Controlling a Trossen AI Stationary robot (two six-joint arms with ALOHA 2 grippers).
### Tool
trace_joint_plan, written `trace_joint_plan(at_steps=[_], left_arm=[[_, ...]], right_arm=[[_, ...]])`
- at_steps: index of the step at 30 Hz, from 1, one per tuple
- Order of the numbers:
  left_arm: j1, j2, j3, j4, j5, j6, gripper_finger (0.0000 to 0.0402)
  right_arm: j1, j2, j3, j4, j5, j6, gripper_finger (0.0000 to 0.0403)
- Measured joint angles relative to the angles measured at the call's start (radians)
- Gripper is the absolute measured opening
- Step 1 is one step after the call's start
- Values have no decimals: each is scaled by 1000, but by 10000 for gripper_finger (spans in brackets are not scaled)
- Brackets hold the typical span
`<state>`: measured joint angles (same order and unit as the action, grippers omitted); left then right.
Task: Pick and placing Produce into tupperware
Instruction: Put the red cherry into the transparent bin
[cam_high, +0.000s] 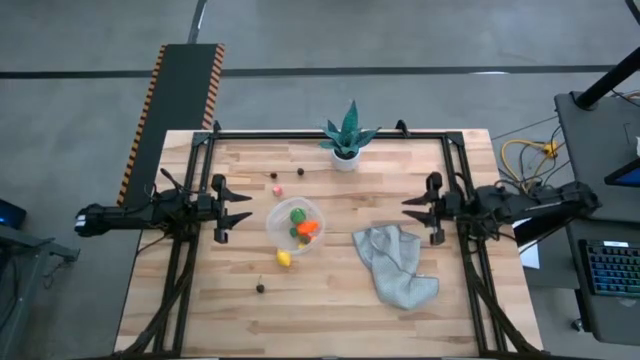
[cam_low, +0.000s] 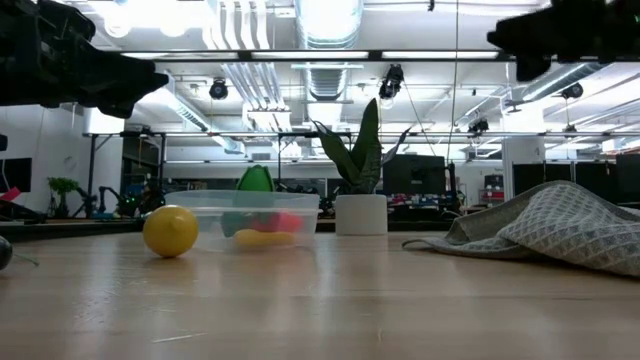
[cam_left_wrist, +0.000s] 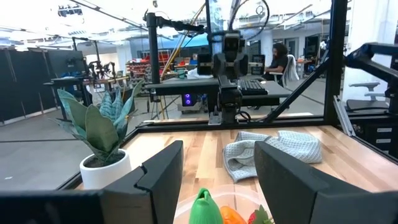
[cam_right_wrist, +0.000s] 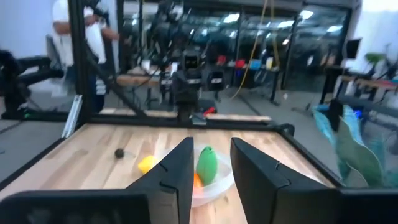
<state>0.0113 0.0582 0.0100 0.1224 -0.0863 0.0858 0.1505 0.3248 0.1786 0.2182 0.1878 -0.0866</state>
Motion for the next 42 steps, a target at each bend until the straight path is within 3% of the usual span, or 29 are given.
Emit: trace_joint_plan(at_steps=[6,11,13,19,24,28,32,35,39,42], left_arm=[[0,0,0,0,-37,-9,183],[0,6,0,-40,-298,-78,183],[2,14,0,-54,-354,-80,183],[4,94,22,-63,-371,-71,183],[27,243,92,-62,-375,-19,183],[34,364,182,-107,-346,-28,190],[34,430,298,-294,-314,-100,222],[34,476,401,-429,-172,-175,252],[32,530,509,-477,77,-227,266],[29,575,550,-486,158,-231,263]], right_arm=[[-24,-65,-113,114,62,-26,94],[-50,-67,-126,144,112,-86,98],[-56,-66,-117,142,113,-98,97],[-60,-46,-75,141,113,-108,87],[-60,-10,-51,138,113,-151,82],[-60,20,-33,138,126,-191,82],[-60,38,-24,138,128,-198,86],[-60,45,-23,138,128,-197,88],[-60,44,-23,138,129,-202,88],[-60,44,-23,138,128,-202,83]])
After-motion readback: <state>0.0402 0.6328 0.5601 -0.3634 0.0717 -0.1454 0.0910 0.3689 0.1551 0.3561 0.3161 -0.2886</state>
